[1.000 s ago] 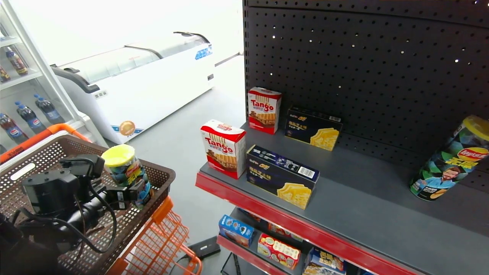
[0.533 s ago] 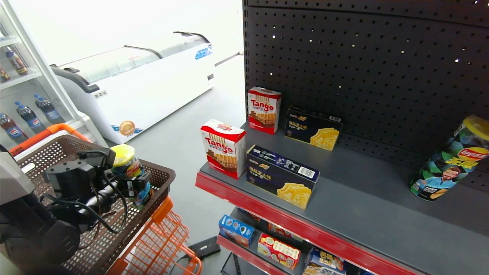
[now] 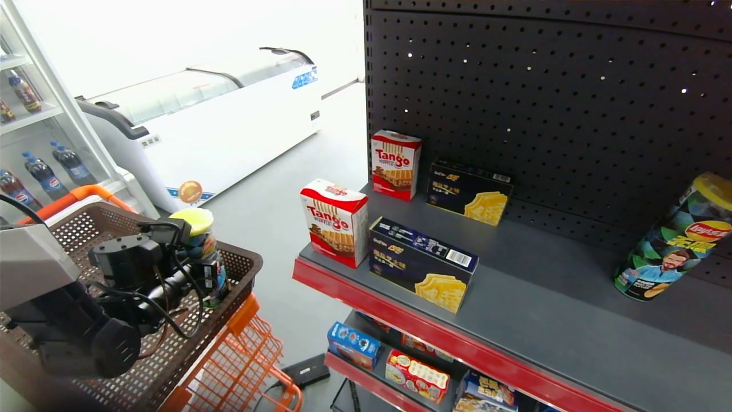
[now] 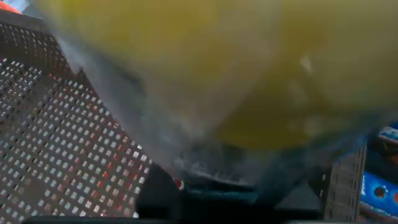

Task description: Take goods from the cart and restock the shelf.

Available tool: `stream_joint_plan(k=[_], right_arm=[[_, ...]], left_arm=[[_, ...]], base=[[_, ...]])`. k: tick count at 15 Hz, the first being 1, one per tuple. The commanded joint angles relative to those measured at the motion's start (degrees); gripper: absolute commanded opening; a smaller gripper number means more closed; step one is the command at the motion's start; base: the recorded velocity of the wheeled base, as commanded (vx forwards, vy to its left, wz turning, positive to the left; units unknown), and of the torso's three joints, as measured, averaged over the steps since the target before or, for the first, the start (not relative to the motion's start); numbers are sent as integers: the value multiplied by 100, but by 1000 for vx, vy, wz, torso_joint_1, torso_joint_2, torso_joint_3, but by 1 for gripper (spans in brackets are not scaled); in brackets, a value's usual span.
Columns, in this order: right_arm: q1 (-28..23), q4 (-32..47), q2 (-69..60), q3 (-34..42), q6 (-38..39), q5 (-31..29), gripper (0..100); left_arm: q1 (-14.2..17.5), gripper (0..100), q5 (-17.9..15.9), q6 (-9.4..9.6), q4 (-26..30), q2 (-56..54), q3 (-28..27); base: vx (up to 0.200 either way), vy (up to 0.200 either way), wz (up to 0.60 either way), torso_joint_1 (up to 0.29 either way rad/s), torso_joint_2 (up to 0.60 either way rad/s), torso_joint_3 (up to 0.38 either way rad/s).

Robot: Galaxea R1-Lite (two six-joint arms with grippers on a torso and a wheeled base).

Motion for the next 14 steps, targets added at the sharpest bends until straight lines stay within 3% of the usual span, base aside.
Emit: stream_joint_plan(k=[1, 2, 6, 7, 8, 10, 12, 14], right_arm=[[6, 0, 6, 0, -1, 0, 100], [6, 0, 6, 0, -1, 0, 100], [6, -8, 6, 0, -1, 0, 100], [6, 0, 6, 0, -1, 0, 100], [6, -8, 6, 0, -1, 0, 100], [6, 0, 6, 0, -1, 0, 100], [6, -8, 6, 0, -1, 0, 100], [-2, 0, 6, 0, -1, 0, 100]], left_arm=[[-116, 0, 88, -16, 63, -432, -165], [-143, 0, 88, -16, 203, -705, -200], [-521, 0, 17, -34, 1917, -2418, -350], [-582, 0, -185, -78, 2673, -3086, -411], [-582, 0, -299, -104, 2954, -3341, -420], [-591, 0, -747, -192, 3033, -3948, -323], [-635, 0, -1292, -465, 3077, -4308, -323], [-811, 0, -1565, -500, 3288, -4510, -376]], base=[[0, 0, 0, 0, 0, 0], [0, 0, 0, 0, 0, 0], [0, 0, 0, 0, 0, 0], [0, 0, 0, 0, 0, 0], [0, 0, 0, 0, 0, 0], [0, 0, 0, 0, 0, 0], [0, 0, 0, 0, 0, 0], [0, 0, 0, 0, 0, 0]])
